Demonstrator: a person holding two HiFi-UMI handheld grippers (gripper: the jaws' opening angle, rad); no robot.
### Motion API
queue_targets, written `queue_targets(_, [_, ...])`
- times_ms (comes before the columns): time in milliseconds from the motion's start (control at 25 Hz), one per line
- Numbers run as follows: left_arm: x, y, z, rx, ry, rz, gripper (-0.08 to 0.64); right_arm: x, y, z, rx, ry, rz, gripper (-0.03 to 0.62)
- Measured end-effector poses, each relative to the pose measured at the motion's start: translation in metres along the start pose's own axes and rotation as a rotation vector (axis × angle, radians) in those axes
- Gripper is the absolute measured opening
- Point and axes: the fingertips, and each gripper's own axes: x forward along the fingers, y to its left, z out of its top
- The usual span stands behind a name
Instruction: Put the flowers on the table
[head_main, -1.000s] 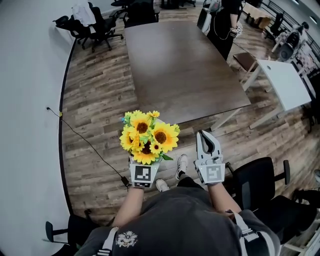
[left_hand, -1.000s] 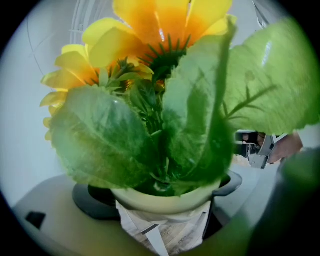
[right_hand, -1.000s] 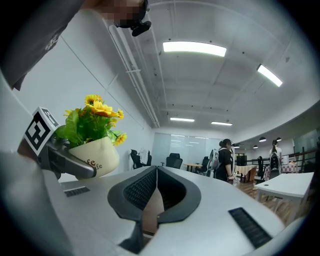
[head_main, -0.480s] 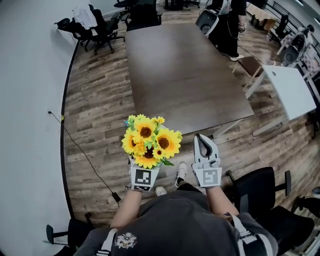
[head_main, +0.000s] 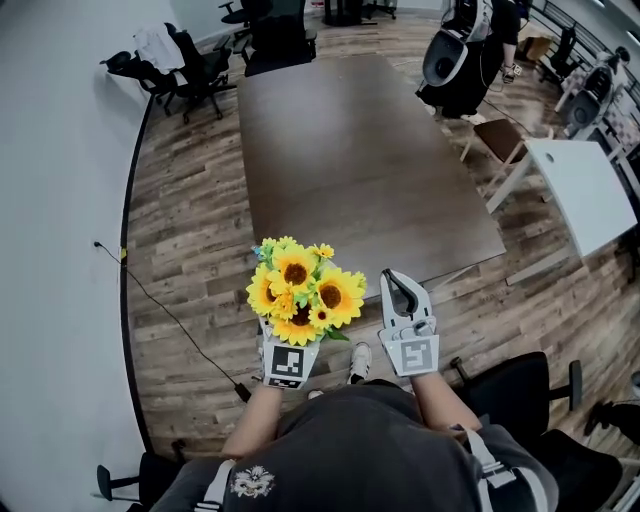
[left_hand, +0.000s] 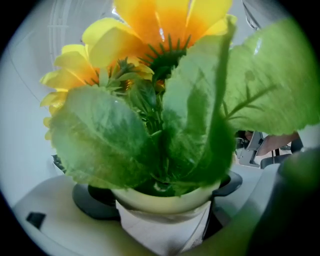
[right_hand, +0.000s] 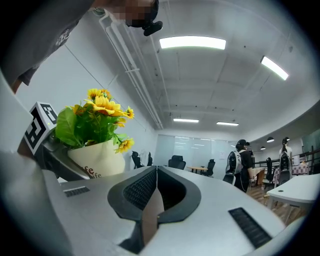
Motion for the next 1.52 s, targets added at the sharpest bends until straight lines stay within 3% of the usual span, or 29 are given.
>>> queue_targets(200, [0.034,-0.003,0.004,-0.002,0.014,0.001,0.541,0.014,-0.028,-0.01,0.018,0.003,0.007,0.026])
queue_targets(360, [0.06,-0.005,0.008,-0.064,0.015,-0.006,0.541,0.023,-0.051,-0.026,0.046,0.016,0.014,0.026])
queue_targets(680, [0.109,-0.009,0.021,-0.048,0.027,0.006,0.541,0.032,-0.088,-0.052,0.066,0.037,0.042,0.026])
queue_targets(960, [0.129,-0.012,0.02,-0.046,0.048,-0.018,0.541,0.038,-0.122,-0.051,0.164,-0.016,-0.018,0.026])
queue_targets(1280, [0.175,0.012,0.011,-0.061,0.057,-0.052,0.541,0.079,-0.144,-0.055,0.162,-0.016,-0.036,0.026])
queue_targets(1520, [0.197,0.023,0.002,-0.067,0.045,-0.084,0.541,0.093,-0.151,-0.062,0.112,0.043,-0.067,0.026])
